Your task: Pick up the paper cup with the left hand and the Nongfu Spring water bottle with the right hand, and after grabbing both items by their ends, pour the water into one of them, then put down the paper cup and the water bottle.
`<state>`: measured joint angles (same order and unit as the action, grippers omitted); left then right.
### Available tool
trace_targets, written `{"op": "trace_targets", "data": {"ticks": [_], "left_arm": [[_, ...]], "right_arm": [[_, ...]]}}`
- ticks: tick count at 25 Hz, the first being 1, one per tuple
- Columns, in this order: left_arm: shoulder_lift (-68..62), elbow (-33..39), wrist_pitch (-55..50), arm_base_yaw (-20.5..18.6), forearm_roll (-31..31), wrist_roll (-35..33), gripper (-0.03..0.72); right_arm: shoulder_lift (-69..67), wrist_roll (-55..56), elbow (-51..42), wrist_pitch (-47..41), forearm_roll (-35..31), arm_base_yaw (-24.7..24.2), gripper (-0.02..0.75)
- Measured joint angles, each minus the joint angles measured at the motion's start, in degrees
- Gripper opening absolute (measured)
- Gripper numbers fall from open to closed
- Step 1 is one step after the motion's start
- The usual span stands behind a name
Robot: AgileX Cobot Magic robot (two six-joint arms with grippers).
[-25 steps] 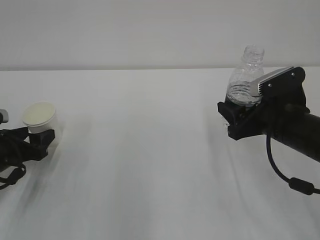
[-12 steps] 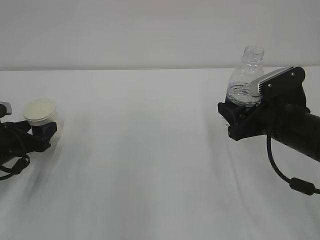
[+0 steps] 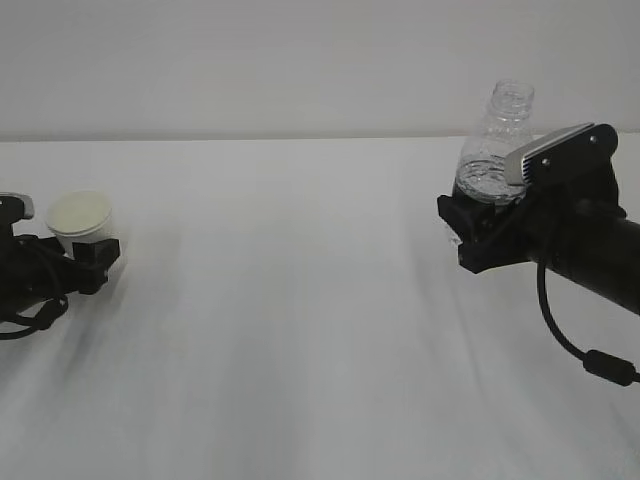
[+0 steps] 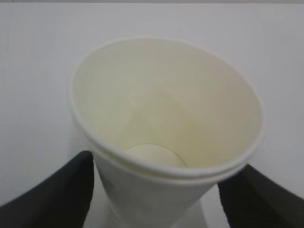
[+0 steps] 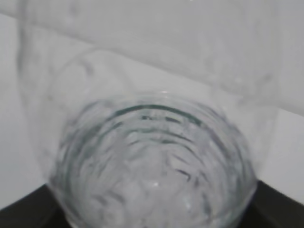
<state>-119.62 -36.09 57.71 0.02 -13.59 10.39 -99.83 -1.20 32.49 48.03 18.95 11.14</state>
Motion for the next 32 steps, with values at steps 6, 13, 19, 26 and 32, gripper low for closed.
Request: {"op": "trace_targets", "data": {"ticks": [6,13,19,26,32], "left_arm": [[-2.76,-2.19,-0.14,0.00,-0.14,0.66,0.589],[-4.24,-3.78,0.93,0.00,-0.25,1.04,0.589],[-4.24,-4.02,2.01,0.00,-0.25,1.04,0.587],[-4.24,-4.65,1.80,0.00,-0.74,1.04,0.540],[-4.24,-4.65,2.37,0.00,-3.93,1.94,0.513]], "right_arm": [[1.99,0.00,0.00,-0.09,0.13,0.00,0.502],[2.79,0.00,-0.13,-1.18,0.79,0.00,0.502],[2.79,0.00,-0.13,-1.37,0.92,0.00,0.502],[3.06,0.00,-0.13,-2.55,1.05,0.00,0.502],[3.18,0.00,-0.13,-2.77,1.05,0.00,0.502]]}}
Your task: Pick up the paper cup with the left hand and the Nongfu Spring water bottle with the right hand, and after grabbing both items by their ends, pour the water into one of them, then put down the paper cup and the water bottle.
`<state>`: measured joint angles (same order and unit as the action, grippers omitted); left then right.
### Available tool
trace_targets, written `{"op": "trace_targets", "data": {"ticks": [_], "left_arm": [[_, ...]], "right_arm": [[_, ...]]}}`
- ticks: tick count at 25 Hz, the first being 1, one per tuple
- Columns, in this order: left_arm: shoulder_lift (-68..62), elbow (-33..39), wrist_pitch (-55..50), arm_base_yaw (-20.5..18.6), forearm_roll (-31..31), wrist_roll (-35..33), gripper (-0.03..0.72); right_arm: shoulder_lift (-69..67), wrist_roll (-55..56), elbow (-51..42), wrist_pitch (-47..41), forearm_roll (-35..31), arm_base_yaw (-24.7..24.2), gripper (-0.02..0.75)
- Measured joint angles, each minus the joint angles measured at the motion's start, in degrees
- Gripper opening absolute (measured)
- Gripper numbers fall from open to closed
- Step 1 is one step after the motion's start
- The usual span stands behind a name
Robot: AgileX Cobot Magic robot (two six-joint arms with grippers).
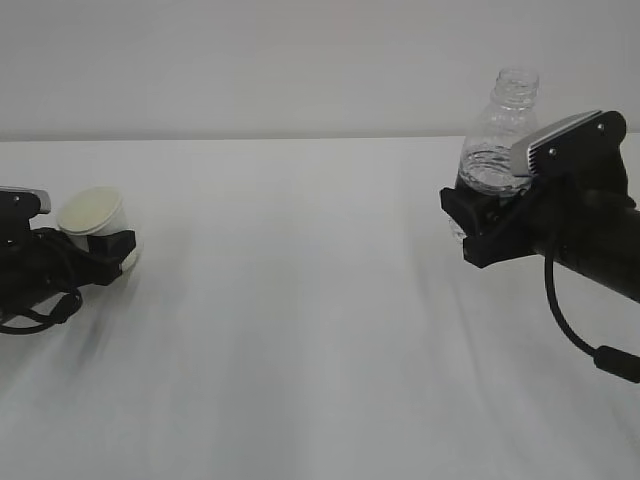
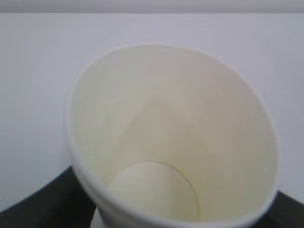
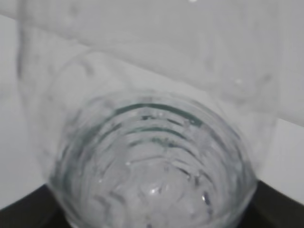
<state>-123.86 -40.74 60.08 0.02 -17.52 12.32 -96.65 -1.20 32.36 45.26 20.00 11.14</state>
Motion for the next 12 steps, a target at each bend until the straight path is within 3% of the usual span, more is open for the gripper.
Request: {"op": "trace_targets", "data": {"ticks": [4,12], "left_arm": [[0.00,0.00,0.61,0.00,-5.29,3.11,0.512],[3.22,0.00,0.87,0.00,-21.58,8.63,0.508]], "right_arm": [[0.02,0.00,0.00,-0.11,0.00,0.00,0.502],[0.50,0.00,0.00,-0.19,1.42,0.00,0.502]]}}
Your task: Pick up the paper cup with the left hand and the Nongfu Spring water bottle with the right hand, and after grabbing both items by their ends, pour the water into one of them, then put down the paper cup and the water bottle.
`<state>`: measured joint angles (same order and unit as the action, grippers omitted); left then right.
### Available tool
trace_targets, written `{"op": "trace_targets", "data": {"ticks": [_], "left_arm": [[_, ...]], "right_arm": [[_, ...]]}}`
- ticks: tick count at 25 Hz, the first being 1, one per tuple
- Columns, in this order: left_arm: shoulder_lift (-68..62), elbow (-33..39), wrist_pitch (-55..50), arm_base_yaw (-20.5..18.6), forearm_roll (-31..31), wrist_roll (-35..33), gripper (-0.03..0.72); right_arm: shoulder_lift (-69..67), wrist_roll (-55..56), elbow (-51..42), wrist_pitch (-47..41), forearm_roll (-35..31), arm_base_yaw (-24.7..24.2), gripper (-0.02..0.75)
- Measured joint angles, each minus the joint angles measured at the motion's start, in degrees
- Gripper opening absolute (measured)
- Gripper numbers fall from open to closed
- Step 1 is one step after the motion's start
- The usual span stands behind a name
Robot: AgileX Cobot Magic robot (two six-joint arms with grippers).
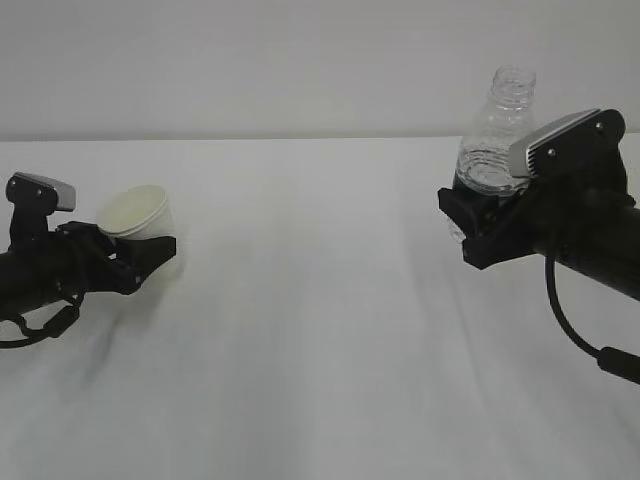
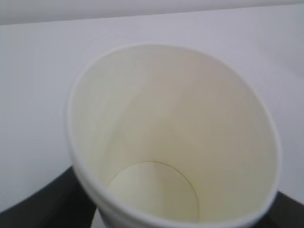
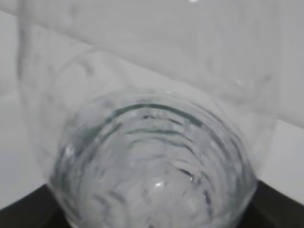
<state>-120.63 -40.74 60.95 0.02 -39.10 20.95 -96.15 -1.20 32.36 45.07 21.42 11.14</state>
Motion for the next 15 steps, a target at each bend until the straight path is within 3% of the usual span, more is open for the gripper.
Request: {"op": "trace_targets", "data": {"ticks": [8,15], "left_arm": [[3.98,0.00,0.21,0.00,-12.77,5.63,0.503],[8.08,0.00,0.24,-0.02,-19.97,10.78,0.503]], "right_arm": [[3.10,0.15,0.00,-1.29,1.56,0.00,0.502],[6.04,2.40,-0.03,-4.99,5.78,0.00,0.502]]}}
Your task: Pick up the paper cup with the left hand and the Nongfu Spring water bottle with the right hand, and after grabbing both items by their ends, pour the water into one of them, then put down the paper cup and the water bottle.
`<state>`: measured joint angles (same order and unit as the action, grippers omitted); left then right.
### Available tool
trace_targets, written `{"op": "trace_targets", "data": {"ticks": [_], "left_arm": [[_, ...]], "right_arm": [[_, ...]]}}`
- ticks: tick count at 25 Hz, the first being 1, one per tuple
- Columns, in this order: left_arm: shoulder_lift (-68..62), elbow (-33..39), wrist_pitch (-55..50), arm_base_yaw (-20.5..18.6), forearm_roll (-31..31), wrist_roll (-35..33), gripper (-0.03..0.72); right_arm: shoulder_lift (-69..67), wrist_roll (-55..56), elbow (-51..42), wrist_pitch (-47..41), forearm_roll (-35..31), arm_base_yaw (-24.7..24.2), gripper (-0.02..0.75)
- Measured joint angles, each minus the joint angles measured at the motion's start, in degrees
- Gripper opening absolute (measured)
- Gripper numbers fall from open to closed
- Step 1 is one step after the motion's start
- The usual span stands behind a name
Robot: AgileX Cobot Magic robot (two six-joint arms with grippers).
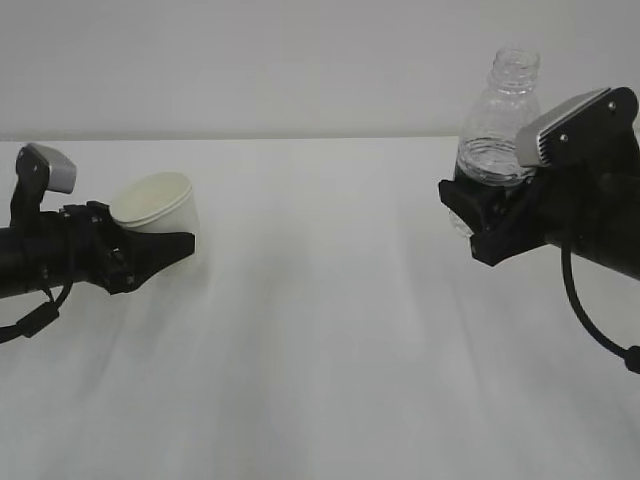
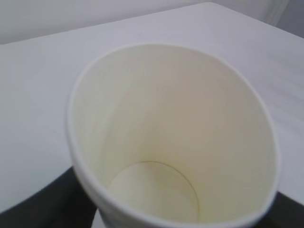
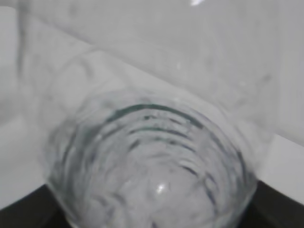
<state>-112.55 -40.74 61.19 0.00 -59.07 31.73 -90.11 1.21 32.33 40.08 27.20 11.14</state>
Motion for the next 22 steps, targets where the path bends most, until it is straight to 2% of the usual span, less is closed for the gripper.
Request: {"op": "trace_targets", "data": {"ticks": [5,17,22], "left_arm": [[3.71,0.00,0.00,2.51,-1.29,1.56,0.503],[5.91,0.00,-0.26,16.81,-1.82,2.45,0.502],[5.91,0.00,-0.66,20.96,-1.82,2.73,0.502]], "right_arm": [[3.00,1.02,0.00,-3.34,3.00,0.00,0.502],[10.01,4.10,0.00,-10.03,9.39,0.00,0.502],[10.76,5.41,0.00,-11.78,12.70,0.00,0.502]]}}
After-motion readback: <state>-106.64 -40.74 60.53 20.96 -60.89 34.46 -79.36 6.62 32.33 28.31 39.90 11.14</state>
